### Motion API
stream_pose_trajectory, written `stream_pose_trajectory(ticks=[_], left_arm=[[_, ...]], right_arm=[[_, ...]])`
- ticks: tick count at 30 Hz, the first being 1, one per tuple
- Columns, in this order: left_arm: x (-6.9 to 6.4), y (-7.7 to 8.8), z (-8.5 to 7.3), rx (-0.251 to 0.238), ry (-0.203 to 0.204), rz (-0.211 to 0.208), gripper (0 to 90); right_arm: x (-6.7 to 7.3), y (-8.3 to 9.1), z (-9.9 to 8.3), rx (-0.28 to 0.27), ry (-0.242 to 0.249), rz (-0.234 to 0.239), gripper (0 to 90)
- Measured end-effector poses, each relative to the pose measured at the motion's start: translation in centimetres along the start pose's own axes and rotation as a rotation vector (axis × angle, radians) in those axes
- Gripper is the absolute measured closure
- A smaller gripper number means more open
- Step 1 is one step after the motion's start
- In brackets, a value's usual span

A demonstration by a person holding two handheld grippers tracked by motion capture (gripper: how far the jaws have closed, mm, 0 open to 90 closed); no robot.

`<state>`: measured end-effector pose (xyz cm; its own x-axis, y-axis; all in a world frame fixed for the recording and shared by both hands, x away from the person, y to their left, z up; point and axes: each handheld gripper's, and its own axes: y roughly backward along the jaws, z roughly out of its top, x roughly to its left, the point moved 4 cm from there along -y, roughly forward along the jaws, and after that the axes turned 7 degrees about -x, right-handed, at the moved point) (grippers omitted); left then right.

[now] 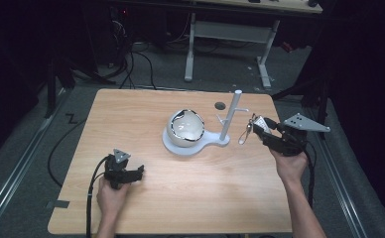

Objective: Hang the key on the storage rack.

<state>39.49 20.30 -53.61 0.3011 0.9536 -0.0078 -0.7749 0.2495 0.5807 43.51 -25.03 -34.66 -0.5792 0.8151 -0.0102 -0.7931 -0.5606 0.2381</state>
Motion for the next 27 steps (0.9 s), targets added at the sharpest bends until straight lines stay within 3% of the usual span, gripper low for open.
stream_pose_trajectory(ticks=[27], left_arm=[[0.0, 0.0, 0.0, 0.0, 0.0, 0.0, 16.6]], right_arm=[[-0.2, -0.5, 3.7, -0.052, 0.039, -0.002, 51.4]])
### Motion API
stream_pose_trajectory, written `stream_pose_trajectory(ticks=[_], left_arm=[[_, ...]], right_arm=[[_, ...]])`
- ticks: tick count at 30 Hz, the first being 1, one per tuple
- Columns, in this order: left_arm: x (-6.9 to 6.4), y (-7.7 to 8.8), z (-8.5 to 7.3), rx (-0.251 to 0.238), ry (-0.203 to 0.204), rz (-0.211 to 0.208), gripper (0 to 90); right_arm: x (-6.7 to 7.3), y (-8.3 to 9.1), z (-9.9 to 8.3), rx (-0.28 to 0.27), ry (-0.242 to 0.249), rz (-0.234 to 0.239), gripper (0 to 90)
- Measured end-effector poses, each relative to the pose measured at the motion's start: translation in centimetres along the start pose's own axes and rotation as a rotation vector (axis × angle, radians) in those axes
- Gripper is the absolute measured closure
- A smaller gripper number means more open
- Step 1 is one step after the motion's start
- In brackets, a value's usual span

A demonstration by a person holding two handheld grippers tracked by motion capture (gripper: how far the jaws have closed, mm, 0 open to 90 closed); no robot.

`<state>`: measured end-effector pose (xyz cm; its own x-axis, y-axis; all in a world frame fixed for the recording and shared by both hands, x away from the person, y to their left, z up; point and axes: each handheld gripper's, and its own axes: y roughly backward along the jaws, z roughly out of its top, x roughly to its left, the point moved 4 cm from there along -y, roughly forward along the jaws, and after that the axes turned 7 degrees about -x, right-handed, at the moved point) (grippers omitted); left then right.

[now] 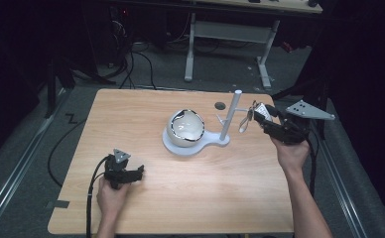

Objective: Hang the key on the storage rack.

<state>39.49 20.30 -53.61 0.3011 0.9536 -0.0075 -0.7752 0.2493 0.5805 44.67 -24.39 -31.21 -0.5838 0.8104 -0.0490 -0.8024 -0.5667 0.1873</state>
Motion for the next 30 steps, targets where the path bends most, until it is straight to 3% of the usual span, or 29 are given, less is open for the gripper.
stream_pose_trajectory(ticks=[14, 30], left_arm=[[0.0, 0.0, 0.0, 0.0, 0.001, 0.0, 16.5], [0.0, 0.0, 0.0, 0.0, 0.0, 0.0, 16.6]], right_arm=[[-0.4, -0.9, 1.7, -0.015, 0.011, -0.01, 51.4], [-1.7, -1.5, 2.0, -0.006, 0.0, -0.044, 51.5]])
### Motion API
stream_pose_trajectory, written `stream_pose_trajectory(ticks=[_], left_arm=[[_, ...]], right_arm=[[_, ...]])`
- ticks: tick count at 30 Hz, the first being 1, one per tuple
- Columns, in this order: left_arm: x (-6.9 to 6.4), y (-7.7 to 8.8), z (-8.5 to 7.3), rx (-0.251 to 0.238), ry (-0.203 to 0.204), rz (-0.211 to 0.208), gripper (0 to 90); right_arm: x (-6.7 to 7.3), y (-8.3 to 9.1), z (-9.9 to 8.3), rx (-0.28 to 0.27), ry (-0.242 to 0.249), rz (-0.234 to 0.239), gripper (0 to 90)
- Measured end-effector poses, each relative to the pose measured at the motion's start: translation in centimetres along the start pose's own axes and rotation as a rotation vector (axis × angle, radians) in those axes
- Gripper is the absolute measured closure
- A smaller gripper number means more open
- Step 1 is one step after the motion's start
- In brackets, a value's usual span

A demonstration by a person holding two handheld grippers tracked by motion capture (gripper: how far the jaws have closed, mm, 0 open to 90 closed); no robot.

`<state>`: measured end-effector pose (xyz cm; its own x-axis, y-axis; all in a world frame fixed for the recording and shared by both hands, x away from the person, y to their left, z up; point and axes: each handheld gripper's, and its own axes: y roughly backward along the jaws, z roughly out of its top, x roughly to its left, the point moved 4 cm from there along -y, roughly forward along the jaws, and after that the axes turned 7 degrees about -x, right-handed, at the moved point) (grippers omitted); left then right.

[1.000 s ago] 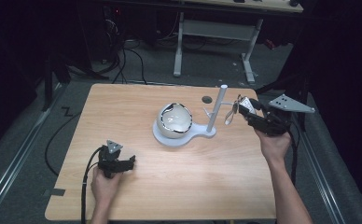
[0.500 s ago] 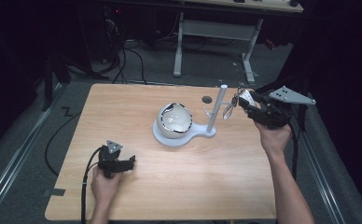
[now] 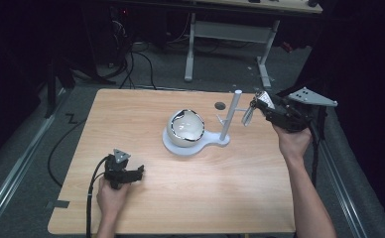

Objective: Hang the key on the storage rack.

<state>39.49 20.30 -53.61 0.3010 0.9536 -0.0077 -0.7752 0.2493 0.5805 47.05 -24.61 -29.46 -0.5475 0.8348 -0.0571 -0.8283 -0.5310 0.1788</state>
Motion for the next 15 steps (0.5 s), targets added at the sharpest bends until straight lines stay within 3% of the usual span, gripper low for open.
stream_pose_trajectory(ticks=[9, 15], left_arm=[[0.0, 0.0, 0.0, 0.0, 0.0, 0.0, 16.6], [0.0, 0.0, 0.0, 0.0, 0.0, 0.0, 16.5]], right_arm=[[0.4, -1.0, 0.5, 0.005, 0.022, -0.007, 51.4], [-0.2, -1.6, -0.3, 0.03, 0.012, -0.032, 51.4]])
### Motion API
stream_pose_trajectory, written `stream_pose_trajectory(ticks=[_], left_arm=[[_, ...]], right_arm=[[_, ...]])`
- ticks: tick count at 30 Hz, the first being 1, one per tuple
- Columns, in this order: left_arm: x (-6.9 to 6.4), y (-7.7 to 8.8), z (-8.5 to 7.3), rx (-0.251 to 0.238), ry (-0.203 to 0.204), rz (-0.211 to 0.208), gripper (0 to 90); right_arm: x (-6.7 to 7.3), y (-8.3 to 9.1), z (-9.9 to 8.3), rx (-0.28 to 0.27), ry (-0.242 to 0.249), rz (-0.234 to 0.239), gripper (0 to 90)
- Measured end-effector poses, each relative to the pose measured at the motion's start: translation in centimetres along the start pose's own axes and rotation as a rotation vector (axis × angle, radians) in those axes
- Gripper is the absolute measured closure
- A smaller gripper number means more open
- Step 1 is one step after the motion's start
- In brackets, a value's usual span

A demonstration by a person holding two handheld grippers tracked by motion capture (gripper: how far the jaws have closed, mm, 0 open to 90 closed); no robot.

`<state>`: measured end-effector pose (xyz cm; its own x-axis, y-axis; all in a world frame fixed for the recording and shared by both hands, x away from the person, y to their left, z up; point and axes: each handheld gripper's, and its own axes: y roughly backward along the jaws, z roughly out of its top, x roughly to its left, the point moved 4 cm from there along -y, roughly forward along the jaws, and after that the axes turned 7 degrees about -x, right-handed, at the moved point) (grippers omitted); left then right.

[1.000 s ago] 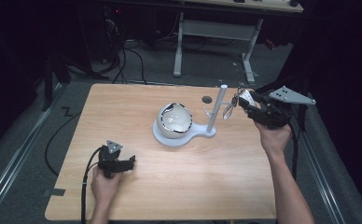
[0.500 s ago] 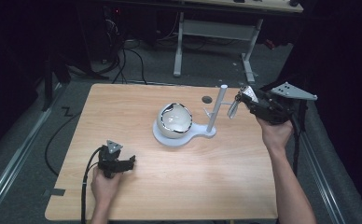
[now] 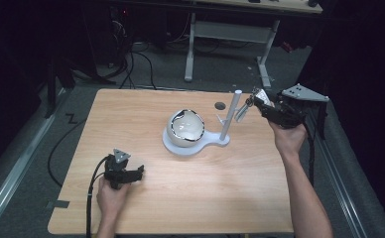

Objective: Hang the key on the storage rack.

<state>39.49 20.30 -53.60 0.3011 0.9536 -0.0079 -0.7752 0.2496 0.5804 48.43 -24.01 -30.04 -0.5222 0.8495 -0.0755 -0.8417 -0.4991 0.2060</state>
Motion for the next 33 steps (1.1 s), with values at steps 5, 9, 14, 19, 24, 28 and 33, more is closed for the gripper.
stream_pose_trajectory(ticks=[5, 9, 14, 19, 24, 28, 33], left_arm=[[0.0, 0.0, 0.0, 0.0, 0.0, 0.0, 16.5], [0.0, 0.0, 0.0, 0.0, 0.0, 0.0, 16.6], [0.0, 0.0, 0.0, 0.0, 0.0, 0.0, 16.5], [0.0, 0.0, 0.0, 0.0, 0.0, 0.0, 16.6], [0.0, 0.0, 0.0, 0.0, 0.0, 0.0, 16.6], [0.0, 0.0, 0.0, 0.0, 0.0, 0.0, 16.5], [0.0, 0.0, 0.0, 0.0, 0.0, 0.0, 16.6]], right_arm=[[-0.6, 0.0, -0.9, 0.02, -0.012, -0.018, 51.4], [-0.9, -0.1, -1.8, 0.041, -0.012, -0.031, 51.4], [-1.3, 0.0, -2.8, 0.066, -0.018, -0.042, 51.3], [-1.5, 0.1, -3.8, 0.086, -0.025, -0.05, 51.4], [-1.5, 0.2, -4.9, 0.105, -0.034, -0.052, 51.3], [-1.3, 0.0, -5.9, 0.132, -0.032, -0.048, 51.3], [-0.9, -0.1, -6.2, 0.136, -0.019, -0.046, 51.3]])
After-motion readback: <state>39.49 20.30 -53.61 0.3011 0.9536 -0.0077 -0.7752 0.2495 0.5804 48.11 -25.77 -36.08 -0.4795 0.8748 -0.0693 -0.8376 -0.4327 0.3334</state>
